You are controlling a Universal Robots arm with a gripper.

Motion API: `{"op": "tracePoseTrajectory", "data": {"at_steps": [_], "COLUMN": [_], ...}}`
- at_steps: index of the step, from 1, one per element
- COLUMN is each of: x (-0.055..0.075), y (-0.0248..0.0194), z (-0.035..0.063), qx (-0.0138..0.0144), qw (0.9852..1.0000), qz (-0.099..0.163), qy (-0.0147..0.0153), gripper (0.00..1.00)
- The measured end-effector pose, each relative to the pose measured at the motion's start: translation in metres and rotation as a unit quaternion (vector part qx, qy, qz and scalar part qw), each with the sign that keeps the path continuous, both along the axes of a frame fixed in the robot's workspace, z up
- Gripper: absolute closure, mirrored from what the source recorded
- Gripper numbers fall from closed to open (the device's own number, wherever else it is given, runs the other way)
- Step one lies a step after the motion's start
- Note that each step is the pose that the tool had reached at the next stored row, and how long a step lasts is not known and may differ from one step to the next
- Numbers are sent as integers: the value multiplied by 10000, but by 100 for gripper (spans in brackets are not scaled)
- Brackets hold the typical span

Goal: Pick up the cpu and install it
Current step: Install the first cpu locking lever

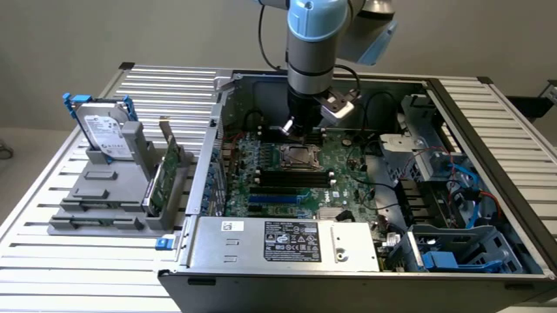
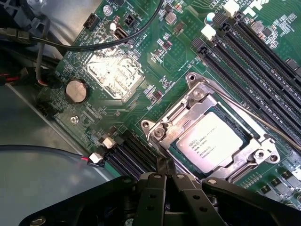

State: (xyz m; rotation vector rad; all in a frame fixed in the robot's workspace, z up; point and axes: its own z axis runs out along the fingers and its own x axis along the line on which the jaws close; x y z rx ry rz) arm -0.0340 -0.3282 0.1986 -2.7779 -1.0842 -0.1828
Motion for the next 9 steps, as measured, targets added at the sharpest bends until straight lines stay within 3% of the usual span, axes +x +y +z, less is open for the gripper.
{"op": "tracePoseTrajectory", "data": {"at_steps": [9], "x": [24], "y": [0], "z": [-5], "qx": [1], "qw": [10000], "qz": [9], "qy": [-1], "gripper": [89]}}
